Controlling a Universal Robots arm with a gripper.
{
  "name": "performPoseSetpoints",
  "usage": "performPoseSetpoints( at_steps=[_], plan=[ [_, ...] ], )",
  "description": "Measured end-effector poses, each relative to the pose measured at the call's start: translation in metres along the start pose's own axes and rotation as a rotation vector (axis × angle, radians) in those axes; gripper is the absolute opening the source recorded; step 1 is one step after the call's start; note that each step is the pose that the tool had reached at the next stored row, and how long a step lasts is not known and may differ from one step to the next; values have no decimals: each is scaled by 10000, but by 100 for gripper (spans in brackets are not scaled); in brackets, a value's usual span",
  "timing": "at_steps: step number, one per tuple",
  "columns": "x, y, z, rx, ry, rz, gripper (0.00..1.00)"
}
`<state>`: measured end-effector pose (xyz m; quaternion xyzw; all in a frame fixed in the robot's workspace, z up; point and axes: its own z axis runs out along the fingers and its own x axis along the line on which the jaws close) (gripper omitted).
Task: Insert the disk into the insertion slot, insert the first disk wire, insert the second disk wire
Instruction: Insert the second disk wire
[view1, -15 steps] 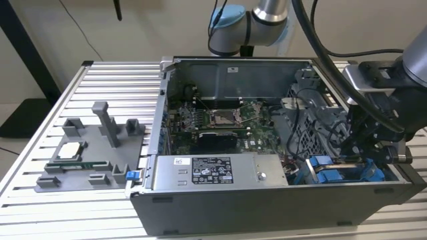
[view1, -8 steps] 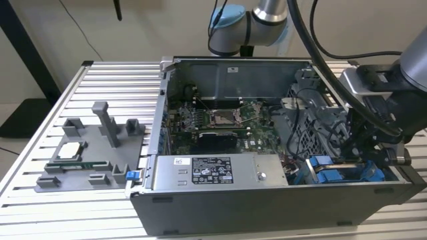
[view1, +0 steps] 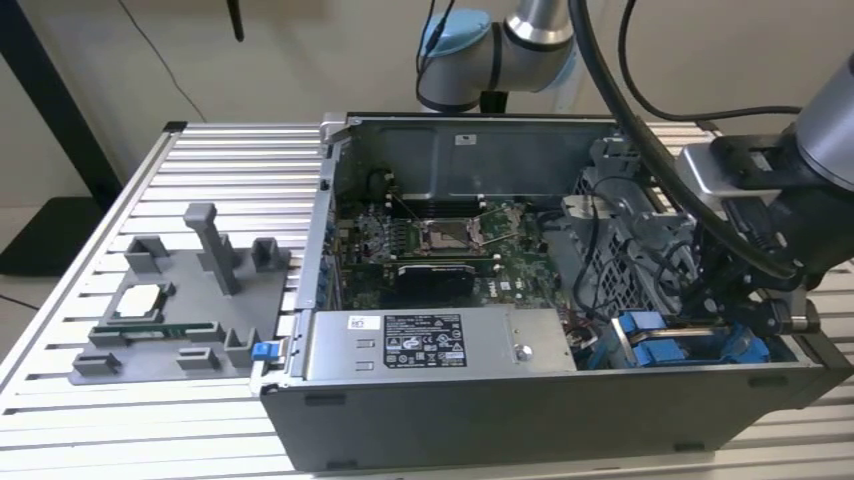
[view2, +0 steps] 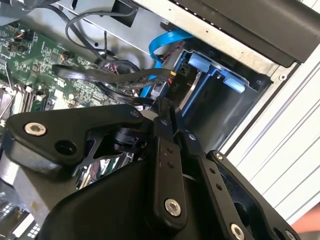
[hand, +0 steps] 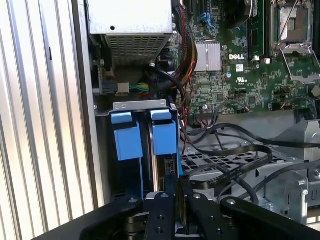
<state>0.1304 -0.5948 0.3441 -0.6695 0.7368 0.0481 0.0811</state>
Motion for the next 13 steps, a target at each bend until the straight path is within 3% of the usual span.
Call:
performPoseSetpoints(
  at_steps=[13],
  plan=[
    [5,1,27,52,-5,-10,0]
  ],
)
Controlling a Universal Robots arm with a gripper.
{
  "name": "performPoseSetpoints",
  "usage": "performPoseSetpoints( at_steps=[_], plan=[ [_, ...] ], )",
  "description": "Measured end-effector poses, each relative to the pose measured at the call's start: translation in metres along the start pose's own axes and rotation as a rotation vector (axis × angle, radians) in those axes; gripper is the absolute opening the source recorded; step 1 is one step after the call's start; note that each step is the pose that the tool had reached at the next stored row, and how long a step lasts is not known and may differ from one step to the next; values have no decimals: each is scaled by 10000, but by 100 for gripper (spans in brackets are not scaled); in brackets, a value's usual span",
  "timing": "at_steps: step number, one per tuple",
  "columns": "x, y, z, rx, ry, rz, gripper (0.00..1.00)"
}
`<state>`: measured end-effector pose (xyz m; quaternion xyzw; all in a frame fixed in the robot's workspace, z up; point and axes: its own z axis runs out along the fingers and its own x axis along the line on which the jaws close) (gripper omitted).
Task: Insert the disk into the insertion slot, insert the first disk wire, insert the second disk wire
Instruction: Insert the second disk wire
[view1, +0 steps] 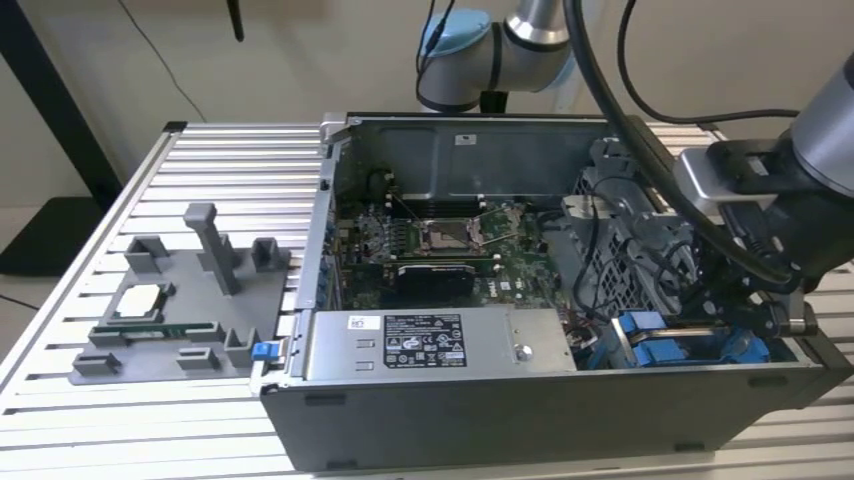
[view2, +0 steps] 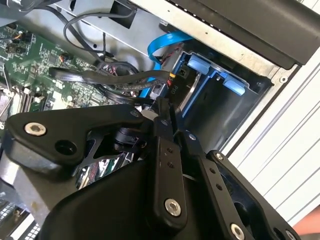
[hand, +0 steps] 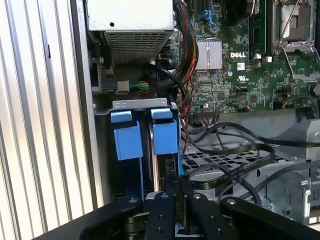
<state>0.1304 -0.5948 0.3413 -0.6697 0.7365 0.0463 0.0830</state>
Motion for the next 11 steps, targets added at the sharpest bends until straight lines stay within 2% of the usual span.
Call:
performPoseSetpoints(
  at_steps=[11],
  plan=[
    [10,2,53,21,3,-4,0]
  ],
)
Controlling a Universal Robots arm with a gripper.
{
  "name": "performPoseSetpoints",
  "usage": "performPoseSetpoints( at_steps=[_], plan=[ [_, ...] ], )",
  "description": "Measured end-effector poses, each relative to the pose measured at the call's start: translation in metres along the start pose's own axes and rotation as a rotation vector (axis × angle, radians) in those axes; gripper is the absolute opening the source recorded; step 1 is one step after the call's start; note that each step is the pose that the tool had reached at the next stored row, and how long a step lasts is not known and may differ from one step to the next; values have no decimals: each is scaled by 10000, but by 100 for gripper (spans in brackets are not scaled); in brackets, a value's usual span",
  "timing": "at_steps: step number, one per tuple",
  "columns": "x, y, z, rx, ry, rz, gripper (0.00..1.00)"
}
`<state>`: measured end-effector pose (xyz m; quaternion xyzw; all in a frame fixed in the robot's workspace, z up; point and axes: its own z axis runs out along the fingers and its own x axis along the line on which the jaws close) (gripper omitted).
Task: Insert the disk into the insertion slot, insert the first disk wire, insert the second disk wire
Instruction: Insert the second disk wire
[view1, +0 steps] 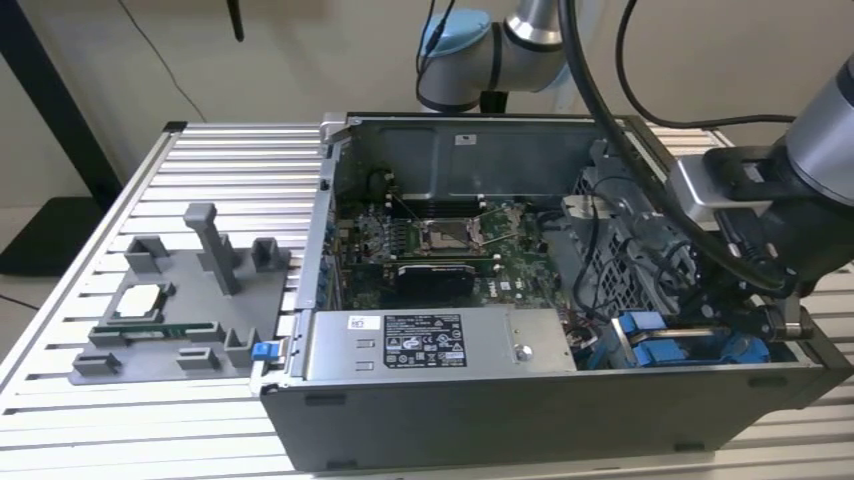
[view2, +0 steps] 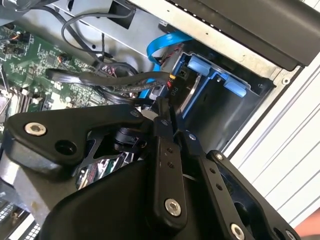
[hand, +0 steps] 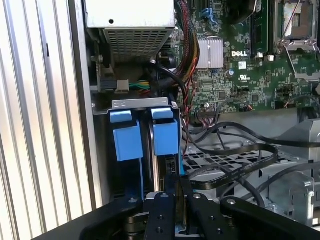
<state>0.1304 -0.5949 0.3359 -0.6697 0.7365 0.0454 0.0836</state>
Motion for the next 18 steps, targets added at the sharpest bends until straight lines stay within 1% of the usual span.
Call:
performPoseSetpoints(
  at_steps=[3,4,6,12,18],
  plan=[
    [2,1,12,0,-1,0,0],
    [3,1,15,-1,-7,1,100],
    [1,1,5,-1,-17,2,100],
    [-35,-7,-185,-14,-3,5,100],
    [-62,-14,-332,-99,5,27,100]
  ],
)
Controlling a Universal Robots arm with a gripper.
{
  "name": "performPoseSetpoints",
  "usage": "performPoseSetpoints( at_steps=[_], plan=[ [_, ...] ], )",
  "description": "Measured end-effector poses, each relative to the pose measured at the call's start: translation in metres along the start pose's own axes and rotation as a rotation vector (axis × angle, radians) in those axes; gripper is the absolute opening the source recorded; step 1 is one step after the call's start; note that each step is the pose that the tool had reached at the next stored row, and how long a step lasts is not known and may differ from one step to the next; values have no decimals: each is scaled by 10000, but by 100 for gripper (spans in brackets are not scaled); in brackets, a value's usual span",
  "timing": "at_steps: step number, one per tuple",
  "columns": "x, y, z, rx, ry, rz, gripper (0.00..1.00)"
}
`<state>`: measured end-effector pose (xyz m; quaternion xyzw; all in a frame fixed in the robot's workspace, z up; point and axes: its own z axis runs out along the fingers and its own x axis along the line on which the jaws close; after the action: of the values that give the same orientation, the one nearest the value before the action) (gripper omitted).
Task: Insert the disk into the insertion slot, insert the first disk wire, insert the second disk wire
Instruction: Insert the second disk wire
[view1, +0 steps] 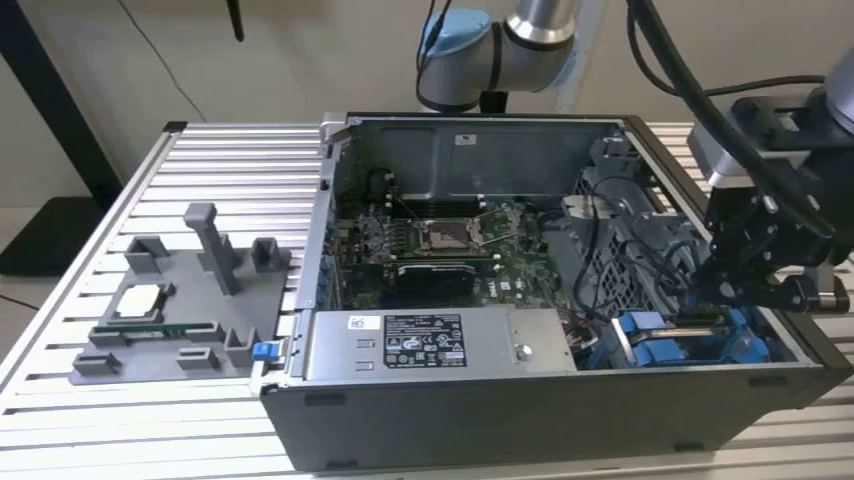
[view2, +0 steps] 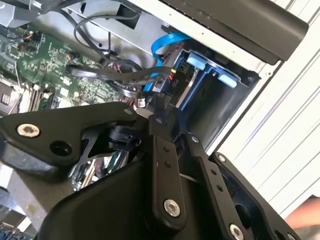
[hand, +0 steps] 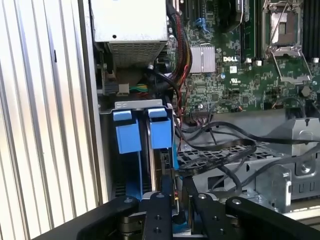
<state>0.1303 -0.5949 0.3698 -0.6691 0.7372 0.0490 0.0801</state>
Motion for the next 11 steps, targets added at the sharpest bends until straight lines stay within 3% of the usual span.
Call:
performPoseSetpoints(
  at_steps=[7,11],
  plan=[
    [-37,-7,-199,-77,8,22,100],
    [-37,-8,-199,-79,8,22,100]
  ],
)
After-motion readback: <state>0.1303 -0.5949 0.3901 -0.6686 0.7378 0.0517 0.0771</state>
